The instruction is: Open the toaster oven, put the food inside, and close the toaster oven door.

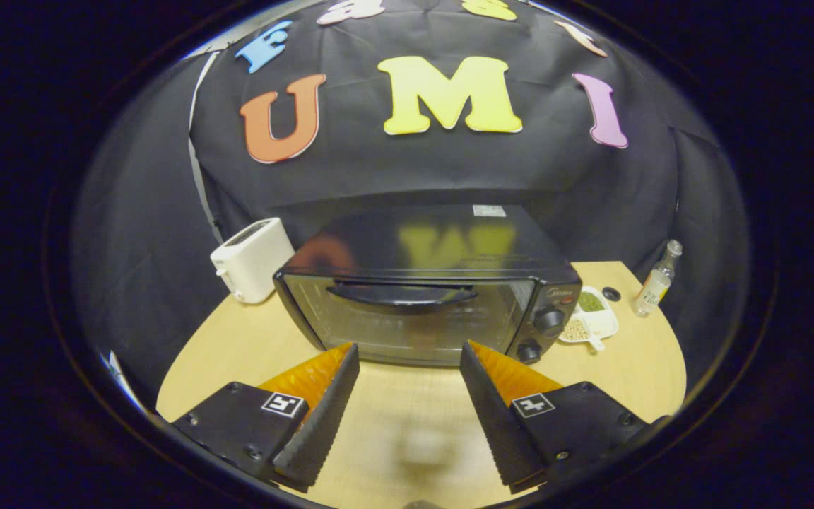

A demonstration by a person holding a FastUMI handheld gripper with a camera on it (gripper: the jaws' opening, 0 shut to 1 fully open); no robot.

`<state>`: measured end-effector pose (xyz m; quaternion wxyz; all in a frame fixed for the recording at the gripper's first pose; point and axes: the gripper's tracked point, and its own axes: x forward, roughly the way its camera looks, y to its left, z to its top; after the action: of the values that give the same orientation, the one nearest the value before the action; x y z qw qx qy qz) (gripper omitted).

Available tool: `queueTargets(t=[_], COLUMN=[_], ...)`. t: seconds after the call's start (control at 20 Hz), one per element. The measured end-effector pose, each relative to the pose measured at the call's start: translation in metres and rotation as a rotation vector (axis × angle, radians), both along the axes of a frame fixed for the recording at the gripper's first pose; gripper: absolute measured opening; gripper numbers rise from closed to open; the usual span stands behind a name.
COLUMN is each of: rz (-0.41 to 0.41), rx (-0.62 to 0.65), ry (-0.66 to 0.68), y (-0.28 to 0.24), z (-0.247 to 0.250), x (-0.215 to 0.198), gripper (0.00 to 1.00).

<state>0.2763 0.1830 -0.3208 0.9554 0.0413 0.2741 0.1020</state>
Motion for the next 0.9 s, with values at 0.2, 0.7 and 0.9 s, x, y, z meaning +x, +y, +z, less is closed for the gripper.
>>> queueTargets(t=[0.2, 0.7, 0.9], rz=[-0.052, -0.291, -0.400], rx=[0.031, -0.021, -0.071], ry=[-0.108, -0.364, -0.441], y=[-0.038, -0.189, -0.250], z=[0.066, 0.199, 0.237], x=[-0.020, -0.090, -0.137], gripper=[0.92, 0.93, 0.95])
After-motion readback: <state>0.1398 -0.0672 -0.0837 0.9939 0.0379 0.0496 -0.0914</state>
